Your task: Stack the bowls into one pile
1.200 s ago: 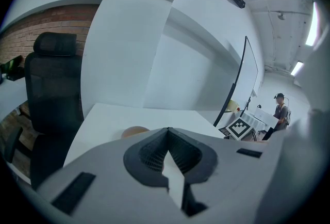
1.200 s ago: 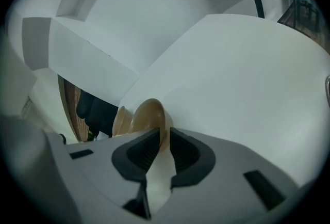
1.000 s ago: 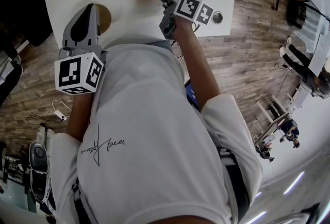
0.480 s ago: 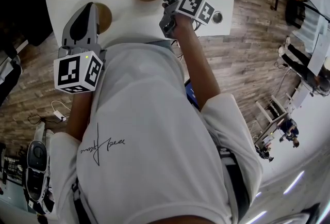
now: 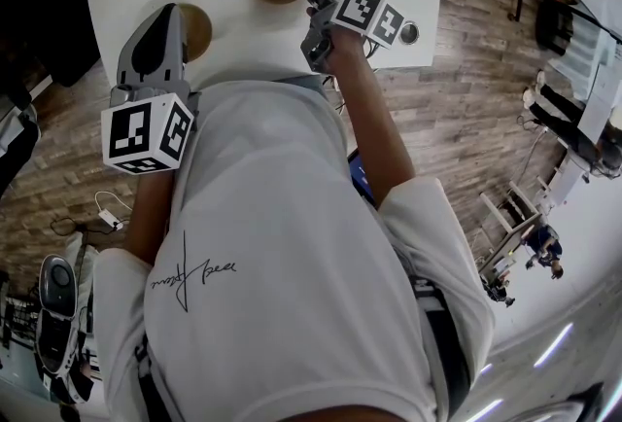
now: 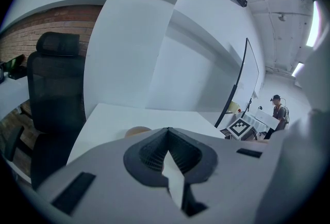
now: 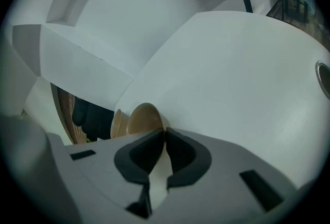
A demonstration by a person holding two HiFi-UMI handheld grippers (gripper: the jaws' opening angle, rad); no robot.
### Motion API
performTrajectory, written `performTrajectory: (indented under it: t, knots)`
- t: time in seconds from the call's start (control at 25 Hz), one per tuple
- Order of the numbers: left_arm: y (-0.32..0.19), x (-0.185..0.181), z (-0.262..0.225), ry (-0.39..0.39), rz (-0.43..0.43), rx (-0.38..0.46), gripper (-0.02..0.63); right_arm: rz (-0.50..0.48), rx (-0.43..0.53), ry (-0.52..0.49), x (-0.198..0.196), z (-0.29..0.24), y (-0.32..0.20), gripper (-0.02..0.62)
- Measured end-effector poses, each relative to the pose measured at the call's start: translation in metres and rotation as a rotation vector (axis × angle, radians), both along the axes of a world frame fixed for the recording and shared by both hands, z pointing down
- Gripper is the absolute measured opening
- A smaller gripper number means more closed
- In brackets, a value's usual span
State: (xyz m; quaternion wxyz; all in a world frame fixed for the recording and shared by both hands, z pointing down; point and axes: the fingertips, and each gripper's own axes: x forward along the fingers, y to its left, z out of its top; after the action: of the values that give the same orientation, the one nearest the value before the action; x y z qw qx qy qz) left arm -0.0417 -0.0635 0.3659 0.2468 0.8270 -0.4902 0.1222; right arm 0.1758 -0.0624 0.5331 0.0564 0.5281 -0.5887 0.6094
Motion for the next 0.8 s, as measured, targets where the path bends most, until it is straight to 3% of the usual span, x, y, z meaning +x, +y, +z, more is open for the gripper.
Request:
performTrajectory:
  t: [0.8]
  knots:
    - [0.0022,-0.0004,-0.0004,0.013,-0.011,0.009,0.003,-0.025,0.001,0.016,0.0004,-0.0049,0.0004,0.025]
